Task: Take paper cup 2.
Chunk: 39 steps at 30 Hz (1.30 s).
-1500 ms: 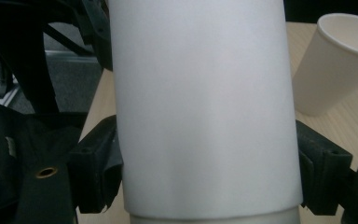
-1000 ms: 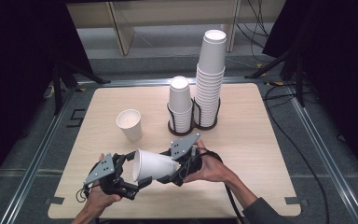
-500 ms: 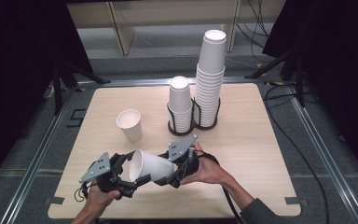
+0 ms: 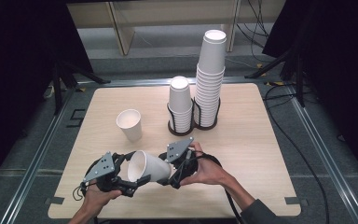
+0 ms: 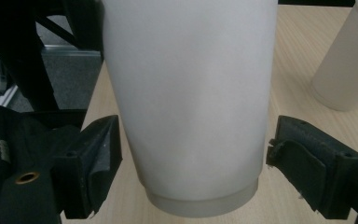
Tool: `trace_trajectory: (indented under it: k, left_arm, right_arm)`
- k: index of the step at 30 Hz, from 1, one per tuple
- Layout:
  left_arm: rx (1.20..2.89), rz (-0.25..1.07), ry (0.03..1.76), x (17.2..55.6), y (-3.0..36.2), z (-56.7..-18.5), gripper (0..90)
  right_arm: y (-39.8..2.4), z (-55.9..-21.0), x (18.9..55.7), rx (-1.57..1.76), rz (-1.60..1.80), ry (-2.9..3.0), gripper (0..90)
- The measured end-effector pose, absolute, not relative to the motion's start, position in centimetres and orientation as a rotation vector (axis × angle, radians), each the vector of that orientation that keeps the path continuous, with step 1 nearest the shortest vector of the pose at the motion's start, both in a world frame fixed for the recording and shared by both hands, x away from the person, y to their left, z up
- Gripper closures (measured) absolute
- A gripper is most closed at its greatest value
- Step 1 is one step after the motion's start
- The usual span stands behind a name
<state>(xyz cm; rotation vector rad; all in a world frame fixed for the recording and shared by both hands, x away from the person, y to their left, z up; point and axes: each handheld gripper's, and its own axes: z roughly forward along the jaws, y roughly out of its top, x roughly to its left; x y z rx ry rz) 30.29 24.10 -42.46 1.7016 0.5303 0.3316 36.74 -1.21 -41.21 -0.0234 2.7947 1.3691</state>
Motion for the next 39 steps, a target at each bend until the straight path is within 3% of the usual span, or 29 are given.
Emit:
trace_trajectory:
  k: [8, 11, 31, 39]
  left_arm:
    - [1.736, 0.317, 0.518, 30.2, 23.6, -42.6, 8.2]
    - [1.699, 0.304, 0.512, 30.2, 23.5, -42.6, 7.3]
    - [1.516, 0.285, 0.609, 30.5, 24.8, -43.0, 1.4]
    - [1.516, 0.297, 0.603, 30.5, 24.1, -43.1, 6.5]
  right_arm:
    - [0.1, -41.7, 35.9, -0.085, 1.257, 2.820, 19.3]
    - [0.2, -41.8, 35.9, -0.094, 1.268, 2.823, 22.7]
    - [-1.3, -41.4, 37.1, 0.025, 1.526, 2.714, 23.7]
    - [-0.6, -41.7, 36.9, 0.041, 1.571, 2.711, 23.3]
